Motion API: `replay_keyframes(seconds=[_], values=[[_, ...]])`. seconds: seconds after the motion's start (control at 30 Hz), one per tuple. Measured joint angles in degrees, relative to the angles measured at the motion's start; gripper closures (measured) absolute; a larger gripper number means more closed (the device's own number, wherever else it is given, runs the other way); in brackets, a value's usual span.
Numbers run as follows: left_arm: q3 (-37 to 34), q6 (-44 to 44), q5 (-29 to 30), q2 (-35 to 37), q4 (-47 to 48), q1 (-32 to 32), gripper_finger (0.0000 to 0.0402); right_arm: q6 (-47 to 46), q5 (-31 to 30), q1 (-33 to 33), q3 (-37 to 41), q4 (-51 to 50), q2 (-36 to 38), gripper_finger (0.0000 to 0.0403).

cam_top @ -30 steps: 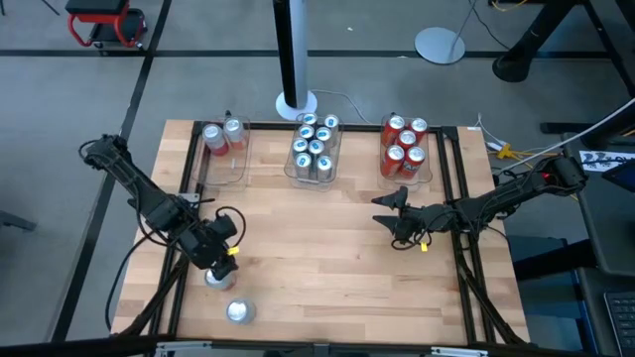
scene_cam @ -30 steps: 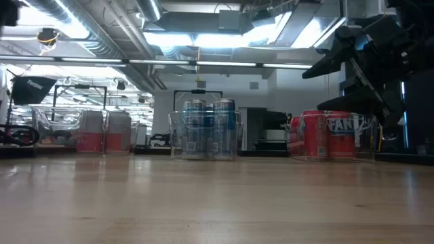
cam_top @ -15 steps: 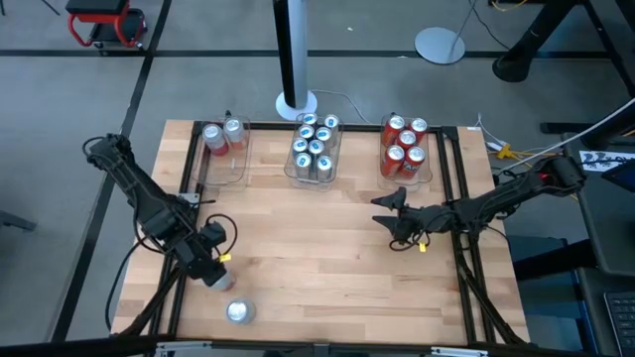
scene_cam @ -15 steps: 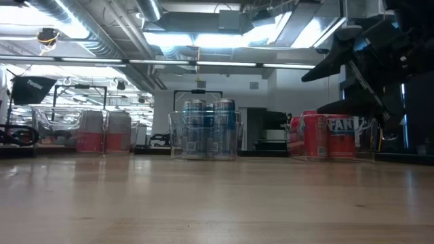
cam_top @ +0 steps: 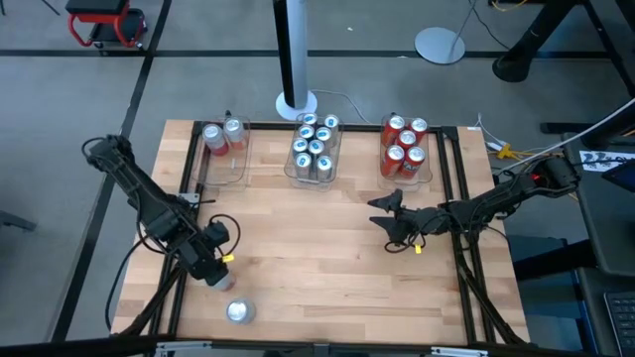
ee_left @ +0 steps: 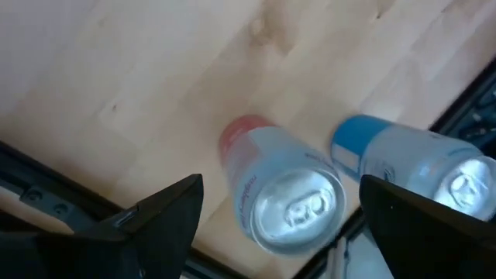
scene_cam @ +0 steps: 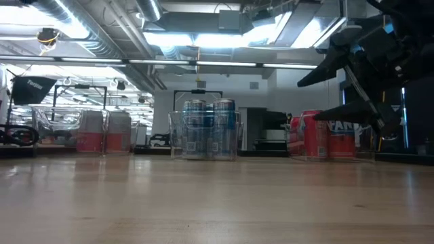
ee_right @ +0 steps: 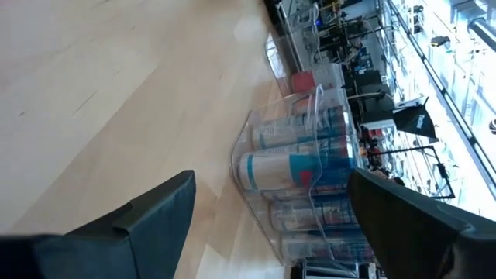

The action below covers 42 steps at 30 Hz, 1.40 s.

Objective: Sort soda cans
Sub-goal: Put the pink-white soda can into the left transparent bin

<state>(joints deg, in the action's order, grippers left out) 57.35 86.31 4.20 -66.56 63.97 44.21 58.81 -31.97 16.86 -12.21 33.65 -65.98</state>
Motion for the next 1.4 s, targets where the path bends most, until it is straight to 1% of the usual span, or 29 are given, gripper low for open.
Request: replay_keyframes(seconds=[0.13,0.3,0.4,0.5,0.7,0.8,0.9,1.03,1.13,1.2,1.3,1.4], values=[[-1.91,-0.78,0.00,-1.54,-0.11,-0.05,0.0068,0.00,0.00,0.00,0.00,0.49,0.02,0.0068],[-2.83,-0.99,-2.58,-2.96,-0.77,-0.07,0.0068,0.00,0.00,0.00,0.00,0.83,0.02,0.0068],[-2.86,-0.72,-3.14,-2.92,-0.94,-0.06,0.0068,0.02,0.00,0.00,0.00,1.05,0.02,0.0068],[-3.02,-1.02,-5.07,-2.37,-1.61,-0.07,0.0068,0.02,0.00,0.00,0.00,1.05,0.02,0.0068],[-3.16,4.33,-7.19,-0.88,-1.92,-0.11,0.0068,0.03,0.00,0.00,0.00,1.03,0.02,0.0068],[-3.16,4.47,-6.98,-0.62,-1.91,0.00,0.0068,0.04,0.00,0.00,0.00,1.03,0.02,0.0068],[-3.16,3.09,-4.82,-0.61,-1.29,-0.28,0.0068,0.04,0.00,0.00,0.00,1.03,0.02,0.0068],[-3.16,1.74,-1.92,-0.59,-0.47,-2.46,0.0068,0.17,0.00,0.00,0.00,1.03,0.04,0.0068],[-3.16,-2.97,2.80,-0.54,2.44,-5.58,0.0068,0.20,-0.38,0.00,0.00,1.10,0.04,0.0068],[-3.16,-7.21,7.41,-0.25,3.12,-7.93,0.0071,0.22,-0.50,0.00,0.00,1.42,0.04,0.0068],[-3.14,-14.54,12.94,0.42,0.91,-11.79,0.0099,0.39,-0.55,0.00,0.00,2.08,0.04,0.0068],[-3.14,-22.11,15.58,0.85,-3.55,-15.17,0.0160,1.24,-0.55,0.00,0.00,2.48,0.04,0.0068]])
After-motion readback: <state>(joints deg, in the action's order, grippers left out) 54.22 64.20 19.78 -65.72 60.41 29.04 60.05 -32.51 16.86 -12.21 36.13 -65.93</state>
